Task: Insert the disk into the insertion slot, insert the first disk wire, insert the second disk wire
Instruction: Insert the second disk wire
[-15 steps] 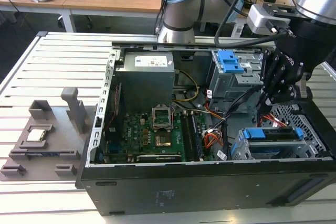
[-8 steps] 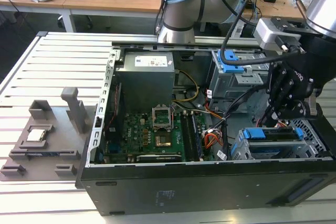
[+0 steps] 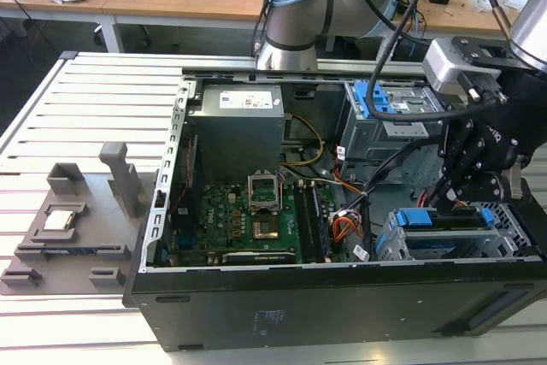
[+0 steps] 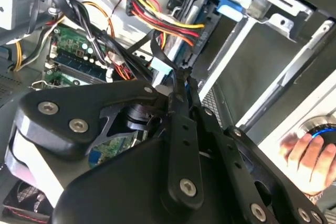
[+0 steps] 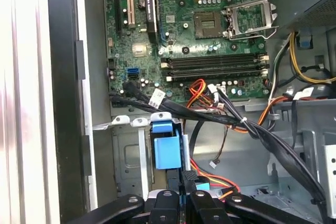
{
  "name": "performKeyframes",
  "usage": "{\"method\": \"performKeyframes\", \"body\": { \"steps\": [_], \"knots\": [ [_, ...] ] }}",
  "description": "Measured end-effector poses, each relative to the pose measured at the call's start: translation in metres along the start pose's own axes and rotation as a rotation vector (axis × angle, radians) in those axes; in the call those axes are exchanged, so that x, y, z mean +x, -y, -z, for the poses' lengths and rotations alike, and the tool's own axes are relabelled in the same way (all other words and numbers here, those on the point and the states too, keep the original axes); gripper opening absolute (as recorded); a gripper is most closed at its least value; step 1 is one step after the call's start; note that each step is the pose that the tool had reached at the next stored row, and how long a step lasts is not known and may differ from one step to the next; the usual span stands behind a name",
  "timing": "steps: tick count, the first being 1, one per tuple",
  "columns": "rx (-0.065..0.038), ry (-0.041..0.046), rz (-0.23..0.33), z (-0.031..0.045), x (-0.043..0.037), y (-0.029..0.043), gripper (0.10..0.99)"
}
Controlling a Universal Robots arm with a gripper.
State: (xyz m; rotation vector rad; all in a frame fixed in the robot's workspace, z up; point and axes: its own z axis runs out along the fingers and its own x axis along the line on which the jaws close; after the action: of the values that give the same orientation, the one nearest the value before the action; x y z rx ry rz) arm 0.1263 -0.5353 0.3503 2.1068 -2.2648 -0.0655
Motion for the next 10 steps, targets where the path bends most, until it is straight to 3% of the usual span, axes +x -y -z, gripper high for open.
{"method": "performKeyframes", "body": {
  "steps": [10],
  "knots": [
    [0.000, 0.0023, 0.006, -0.0066, -0.0013, 0.0071, 0.149]
  ]
}}
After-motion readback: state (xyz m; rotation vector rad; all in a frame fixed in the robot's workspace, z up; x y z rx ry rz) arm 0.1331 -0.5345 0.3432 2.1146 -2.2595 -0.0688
